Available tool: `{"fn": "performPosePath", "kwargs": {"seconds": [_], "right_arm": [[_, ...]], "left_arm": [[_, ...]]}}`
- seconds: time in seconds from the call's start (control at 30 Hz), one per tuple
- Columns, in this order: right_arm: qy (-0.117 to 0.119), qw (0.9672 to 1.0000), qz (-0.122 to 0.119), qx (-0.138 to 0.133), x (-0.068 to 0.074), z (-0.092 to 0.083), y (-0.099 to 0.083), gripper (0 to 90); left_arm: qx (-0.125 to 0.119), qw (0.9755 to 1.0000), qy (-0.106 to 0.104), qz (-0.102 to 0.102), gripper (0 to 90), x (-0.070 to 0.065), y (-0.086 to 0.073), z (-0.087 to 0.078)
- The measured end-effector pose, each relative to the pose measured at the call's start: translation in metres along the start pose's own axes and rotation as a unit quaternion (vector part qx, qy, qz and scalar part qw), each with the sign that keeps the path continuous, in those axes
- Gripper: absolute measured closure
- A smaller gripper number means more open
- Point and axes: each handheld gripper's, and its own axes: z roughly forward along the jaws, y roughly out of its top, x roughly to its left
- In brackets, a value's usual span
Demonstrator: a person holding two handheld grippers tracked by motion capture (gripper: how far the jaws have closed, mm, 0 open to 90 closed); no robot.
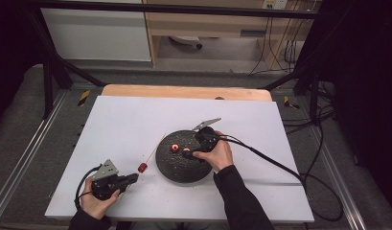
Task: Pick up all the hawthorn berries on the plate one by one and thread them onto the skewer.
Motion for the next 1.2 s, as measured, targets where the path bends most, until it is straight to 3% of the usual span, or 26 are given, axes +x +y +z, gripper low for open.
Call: {"fn": "performPosePath", "kwargs": {"seconds": [0.5,1.2], "right_arm": [[0.003,0.9982,0.0,0.06,-0.004,0.03,0.008,36.7],[0.012,0.9965,0.004,0.083,-0.005,0.038,0.005,59.1]], "left_arm": [[-0.002,1.0,-0.002,-0.001,88.4,-0.001,0.001,0.0],[0.0,1.0,-0.004,0.002,88.4,-0.003,0.002,0.002]]}}
